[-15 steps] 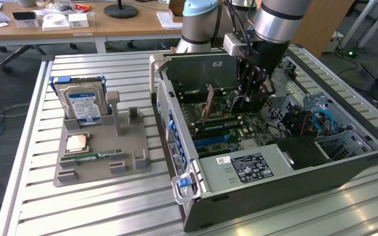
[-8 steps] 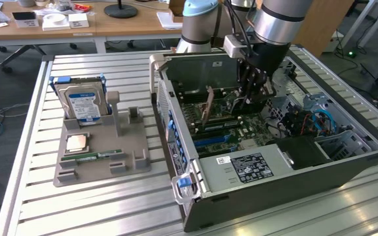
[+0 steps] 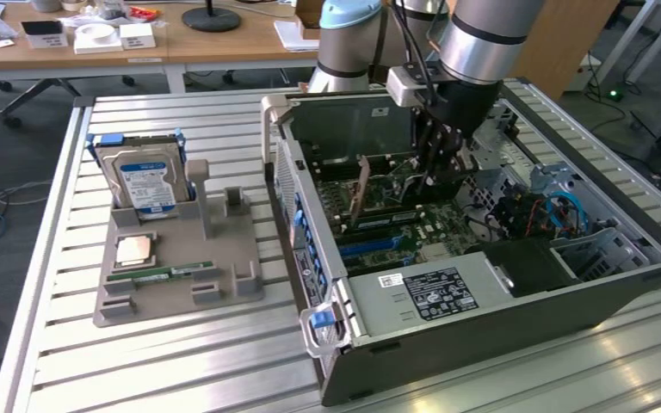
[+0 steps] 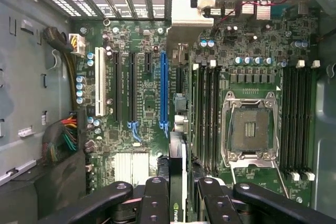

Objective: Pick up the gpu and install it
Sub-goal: 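Insert the gpu into the slot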

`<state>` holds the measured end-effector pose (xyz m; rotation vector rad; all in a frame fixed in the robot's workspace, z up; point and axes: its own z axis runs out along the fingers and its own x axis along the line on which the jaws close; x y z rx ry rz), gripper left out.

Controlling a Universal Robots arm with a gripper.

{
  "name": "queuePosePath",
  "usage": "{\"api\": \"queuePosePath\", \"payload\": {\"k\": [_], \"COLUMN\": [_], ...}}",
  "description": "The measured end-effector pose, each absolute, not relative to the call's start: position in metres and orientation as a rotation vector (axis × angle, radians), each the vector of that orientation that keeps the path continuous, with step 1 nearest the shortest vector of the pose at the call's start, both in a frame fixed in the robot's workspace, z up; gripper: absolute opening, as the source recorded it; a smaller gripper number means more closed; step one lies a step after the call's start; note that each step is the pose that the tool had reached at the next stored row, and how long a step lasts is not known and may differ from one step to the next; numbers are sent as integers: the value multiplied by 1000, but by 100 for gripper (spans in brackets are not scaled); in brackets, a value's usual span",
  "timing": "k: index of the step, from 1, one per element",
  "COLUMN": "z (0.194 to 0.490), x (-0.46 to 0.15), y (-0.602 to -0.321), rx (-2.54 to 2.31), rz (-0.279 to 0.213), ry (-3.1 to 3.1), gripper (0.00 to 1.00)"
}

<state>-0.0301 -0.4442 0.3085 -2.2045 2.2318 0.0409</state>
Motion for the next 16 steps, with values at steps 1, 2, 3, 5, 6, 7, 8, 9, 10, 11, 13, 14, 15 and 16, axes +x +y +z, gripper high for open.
{"api": "queuePosePath", "payload": {"k": [1, 2, 3, 5, 6, 7, 8, 9, 10, 11, 13, 14, 15, 16], "z": [309, 308, 308, 308, 308, 308, 308, 308, 308, 308, 307, 306, 305, 304], "x": [-30, -30, -30, -31, -31, -31, -31, -31, -31, -32, -32, -33, -33, -33], "y": [-444, -444, -444, -445, -446, -447, -447, -448, -449, -450, -450, -450, -450, -450], "rx": [-2205, -2205, -2205, -2204, -2204, -2204, -2205, -2204, -2204, -2204, -2204, -2205, -2205, -2205], "rz": [41, 41, 41, 41, 41, 41, 41, 41, 41, 41, 41, 41, 41, 41], "ry": [2232, 2232, 2232, 2232, 2232, 2232, 2232, 2232, 2232, 2232, 2232, 2232, 2232, 2232], "gripper": [26, 26, 26, 26, 26, 26, 26, 26, 26, 26, 26, 26, 26, 26]}}
